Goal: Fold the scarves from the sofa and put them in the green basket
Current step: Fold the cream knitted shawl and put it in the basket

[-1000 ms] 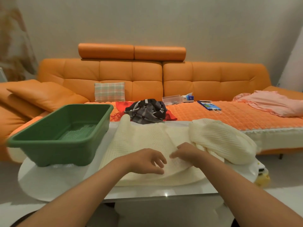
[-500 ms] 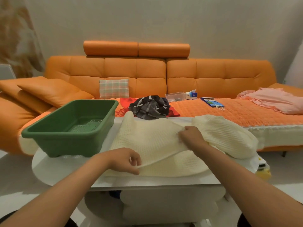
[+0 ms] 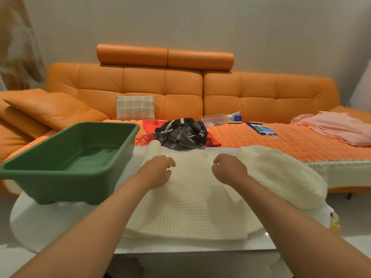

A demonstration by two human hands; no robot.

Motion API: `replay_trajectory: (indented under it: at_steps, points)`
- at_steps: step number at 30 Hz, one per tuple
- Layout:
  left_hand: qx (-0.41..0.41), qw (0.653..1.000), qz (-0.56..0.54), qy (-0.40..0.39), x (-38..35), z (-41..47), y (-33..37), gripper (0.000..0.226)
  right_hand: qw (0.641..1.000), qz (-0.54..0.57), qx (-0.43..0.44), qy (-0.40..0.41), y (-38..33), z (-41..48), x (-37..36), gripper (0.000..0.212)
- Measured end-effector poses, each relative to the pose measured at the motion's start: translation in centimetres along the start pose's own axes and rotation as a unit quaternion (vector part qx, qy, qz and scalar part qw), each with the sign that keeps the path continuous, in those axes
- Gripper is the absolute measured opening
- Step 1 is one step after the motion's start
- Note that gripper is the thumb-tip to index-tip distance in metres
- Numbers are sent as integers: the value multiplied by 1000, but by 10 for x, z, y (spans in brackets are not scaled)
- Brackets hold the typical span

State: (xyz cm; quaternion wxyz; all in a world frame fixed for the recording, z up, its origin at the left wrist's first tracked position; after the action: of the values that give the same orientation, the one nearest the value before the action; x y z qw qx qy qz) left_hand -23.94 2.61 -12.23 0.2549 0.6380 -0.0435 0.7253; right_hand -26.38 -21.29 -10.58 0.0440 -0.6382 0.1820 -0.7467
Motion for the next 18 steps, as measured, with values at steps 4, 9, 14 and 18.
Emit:
replay_trajectory:
  at_steps: [4, 9, 14, 18]
  points:
    - [39, 998, 20, 35, -14, 34, -23, 36, 999, 32, 11, 35, -10, 47, -20, 34]
    - [112, 990, -47, 68, -25, 74, -60, 45, 998, 57, 6, 38, -21, 97, -55, 34]
    - [123, 984, -96, 82, -28, 107, -86, 44, 993, 118, -3, 23, -29, 127, -84, 40]
    - [111, 976, -126, 136, -30, 123, -90, 41, 945, 262, 102, 169, -30, 133, -58, 23]
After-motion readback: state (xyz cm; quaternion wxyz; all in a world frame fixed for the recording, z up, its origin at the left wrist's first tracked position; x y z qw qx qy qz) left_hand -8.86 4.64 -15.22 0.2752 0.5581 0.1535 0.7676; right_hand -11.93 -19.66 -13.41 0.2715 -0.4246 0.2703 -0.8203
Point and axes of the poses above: each hand's wrist, its own z-axis towards the middle knuckle, its own x-axis out of the back of the hand, y = z × x, the point moved 1 cm from there along z, towards the middle knuckle, and after that the axes turned 1 degree about -x, right-handed, at the moved point
